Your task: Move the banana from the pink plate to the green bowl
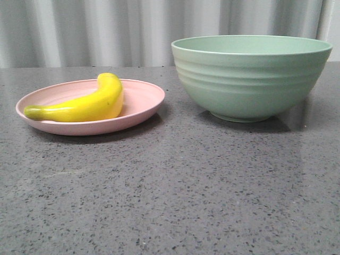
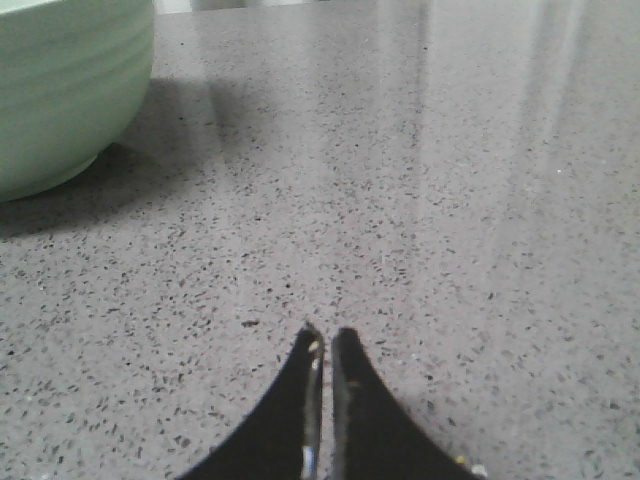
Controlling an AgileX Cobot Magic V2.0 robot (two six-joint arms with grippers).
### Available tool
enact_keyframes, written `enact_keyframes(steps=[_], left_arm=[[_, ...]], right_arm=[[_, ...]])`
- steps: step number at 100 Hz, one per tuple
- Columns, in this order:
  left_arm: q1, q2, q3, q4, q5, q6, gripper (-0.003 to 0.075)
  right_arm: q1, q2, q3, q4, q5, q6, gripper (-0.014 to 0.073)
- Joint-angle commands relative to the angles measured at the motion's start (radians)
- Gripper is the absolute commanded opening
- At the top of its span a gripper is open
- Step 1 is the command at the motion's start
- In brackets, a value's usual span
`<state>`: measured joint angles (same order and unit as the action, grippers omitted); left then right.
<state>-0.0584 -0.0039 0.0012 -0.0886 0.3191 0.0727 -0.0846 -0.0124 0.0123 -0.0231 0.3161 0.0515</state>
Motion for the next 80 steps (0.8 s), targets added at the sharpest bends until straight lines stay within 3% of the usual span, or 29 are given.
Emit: enact_keyframes(steps=[1, 67, 80], left_arm=[[0.002, -0.032, 0.026, -0.002, -0.042, -0.007, -0.0019], [0.002, -0.032, 0.026, -0.002, -0.042, -0.007, -0.0018], [0.002, -0.032, 0.026, -0.002, -0.113, -0.007, -0.0018]], right_arm=[[-0.005, -0.016, 0.027, -0.012, -0.024, -0.002, -0.0079], [-0.005, -0.016, 0.027, -0.012, -0.024, -0.002, -0.0079], [-0.005, -0.016, 0.027, -0.012, -0.026, -0.002, -0.0079]])
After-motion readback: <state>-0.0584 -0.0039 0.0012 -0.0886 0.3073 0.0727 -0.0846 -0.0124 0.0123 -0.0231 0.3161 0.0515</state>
